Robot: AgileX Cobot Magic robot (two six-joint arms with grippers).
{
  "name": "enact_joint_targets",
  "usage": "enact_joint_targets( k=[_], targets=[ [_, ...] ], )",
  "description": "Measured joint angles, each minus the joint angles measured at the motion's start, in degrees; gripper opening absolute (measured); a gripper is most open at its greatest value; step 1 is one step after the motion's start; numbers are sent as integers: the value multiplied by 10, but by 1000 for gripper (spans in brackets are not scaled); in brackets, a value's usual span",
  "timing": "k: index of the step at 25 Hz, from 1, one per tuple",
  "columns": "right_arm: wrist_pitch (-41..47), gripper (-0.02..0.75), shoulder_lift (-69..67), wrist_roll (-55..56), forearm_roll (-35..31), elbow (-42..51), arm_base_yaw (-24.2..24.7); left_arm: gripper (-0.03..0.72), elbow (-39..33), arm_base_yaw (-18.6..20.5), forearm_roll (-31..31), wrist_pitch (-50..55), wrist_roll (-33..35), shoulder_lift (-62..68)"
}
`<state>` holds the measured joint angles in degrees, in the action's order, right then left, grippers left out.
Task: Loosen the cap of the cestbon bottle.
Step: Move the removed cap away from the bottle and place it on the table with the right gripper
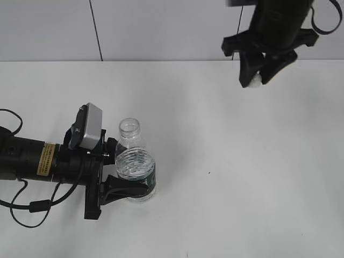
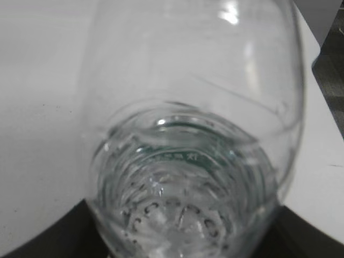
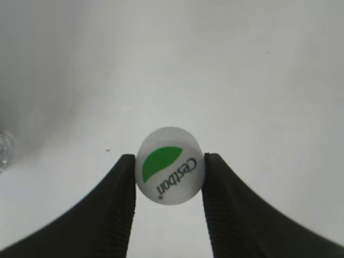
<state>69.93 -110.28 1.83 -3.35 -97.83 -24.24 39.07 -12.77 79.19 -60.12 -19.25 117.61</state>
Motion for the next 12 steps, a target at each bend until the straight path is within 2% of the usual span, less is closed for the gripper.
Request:
enact_joint_targets(
  k=[5, 9, 12],
  targets=[
    [0, 294, 4, -12, 9, 67, 52, 412, 0, 0, 1, 0, 0, -1],
    [-3, 294, 36, -13, 14, 133, 58, 412, 0, 0, 1, 1, 0, -1],
    [-37, 294, 63, -14, -3, 193, 58, 412, 0, 0, 1, 1, 0, -1]
  ],
)
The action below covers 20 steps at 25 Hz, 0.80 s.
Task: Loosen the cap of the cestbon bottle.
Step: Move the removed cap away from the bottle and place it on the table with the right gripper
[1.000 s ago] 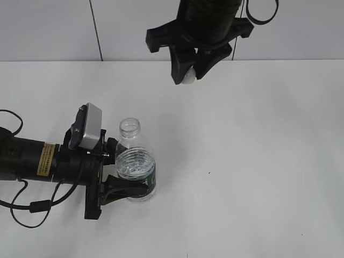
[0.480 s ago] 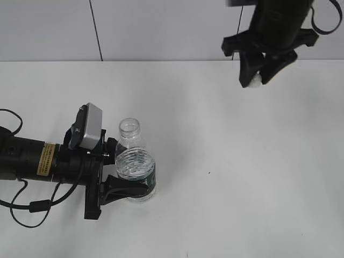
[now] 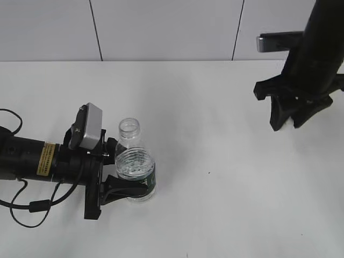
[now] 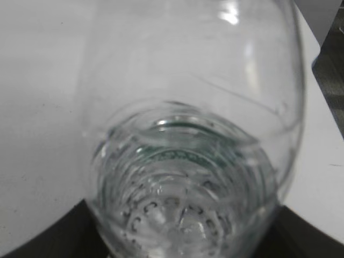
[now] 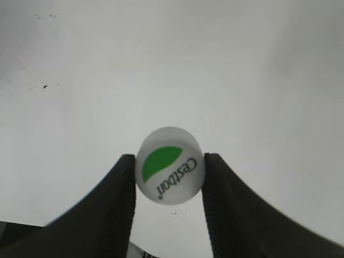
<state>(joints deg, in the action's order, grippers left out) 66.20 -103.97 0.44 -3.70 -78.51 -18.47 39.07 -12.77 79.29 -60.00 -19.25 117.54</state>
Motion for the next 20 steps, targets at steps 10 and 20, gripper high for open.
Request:
enact_joint_targets(
  k=[10, 20],
  targets=[
    [-188, 294, 16, -1, -38, 193, 0, 412, 0, 0, -1, 0, 0, 0],
    [-353, 293, 8, -4, -47, 265, -27, 412, -1, 0, -27, -5, -1, 1]
  ],
)
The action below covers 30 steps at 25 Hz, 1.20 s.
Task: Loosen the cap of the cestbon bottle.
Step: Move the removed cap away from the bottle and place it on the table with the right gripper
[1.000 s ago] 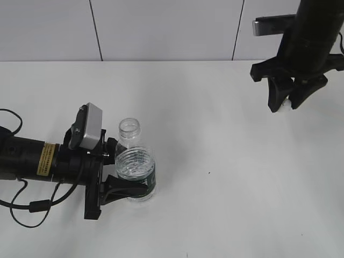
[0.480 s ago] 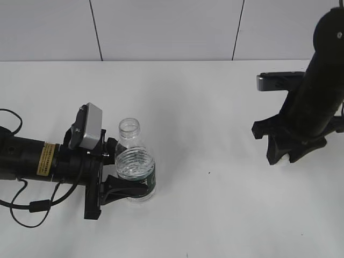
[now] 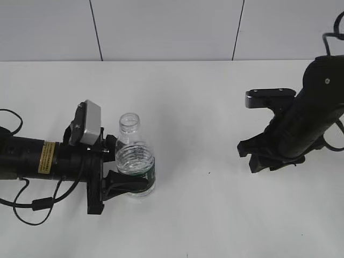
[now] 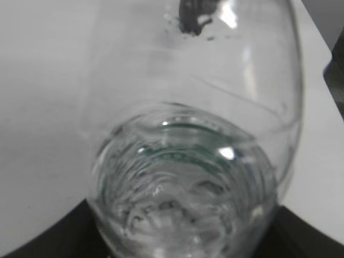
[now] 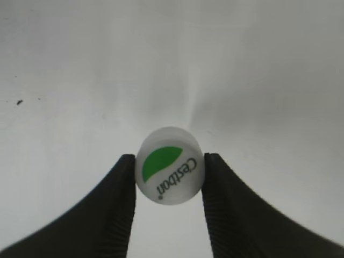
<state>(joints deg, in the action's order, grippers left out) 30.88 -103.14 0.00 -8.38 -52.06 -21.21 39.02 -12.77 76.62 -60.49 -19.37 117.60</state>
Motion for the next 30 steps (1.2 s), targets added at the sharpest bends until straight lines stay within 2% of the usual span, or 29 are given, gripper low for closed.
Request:
enact_joint_targets(
  k=[16, 18, 21, 23, 30],
  targets=[
    [-41, 302, -54, -12, -3, 2, -16, 412, 0, 0, -14, 0, 0, 0],
    [-36, 360, -55, -18, -3, 2, -16, 412, 0, 0, -15, 0, -1, 0],
    [-34, 547, -56, -22, -5, 2, -16, 412, 0, 0, -19, 0, -1, 0],
    [-30, 610, -56, -24, -5, 2, -16, 412, 0, 0, -25, 0, -1, 0],
    [-15, 599, -18, -29, -4, 2, -16, 425, 0, 0, -29, 0, -1, 0]
  ],
)
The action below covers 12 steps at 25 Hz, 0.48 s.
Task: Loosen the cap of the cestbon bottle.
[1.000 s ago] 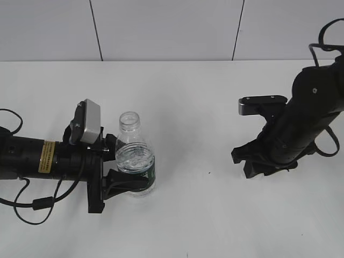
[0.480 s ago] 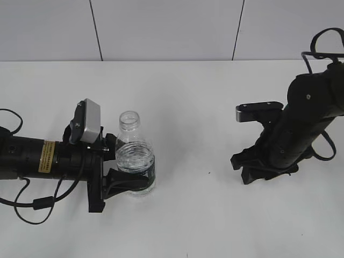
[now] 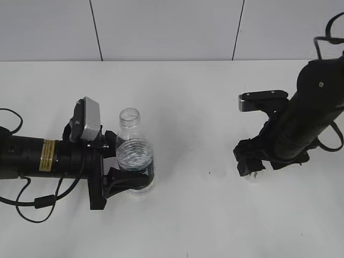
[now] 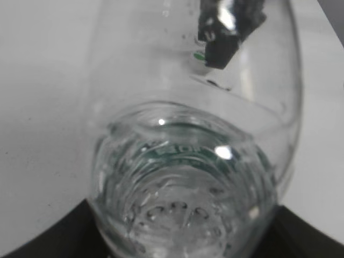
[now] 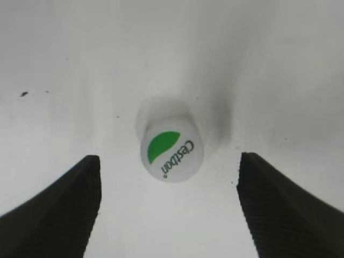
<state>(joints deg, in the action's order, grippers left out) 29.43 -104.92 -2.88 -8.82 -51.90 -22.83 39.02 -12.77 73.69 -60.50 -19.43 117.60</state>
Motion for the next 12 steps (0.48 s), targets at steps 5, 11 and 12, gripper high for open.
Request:
enact_joint_targets(
  k=[5, 11, 12],
  targets=[
    [14, 594, 47, -5, 0, 0, 0, 554, 0, 0, -4, -13, 0, 0],
    [42, 594, 103, -8, 0, 0, 0, 581, 0, 6, 26, -14, 0, 0],
    [47, 594, 113, -8, 0, 0, 0, 581, 0, 10, 38, -14, 0, 0]
  ],
)
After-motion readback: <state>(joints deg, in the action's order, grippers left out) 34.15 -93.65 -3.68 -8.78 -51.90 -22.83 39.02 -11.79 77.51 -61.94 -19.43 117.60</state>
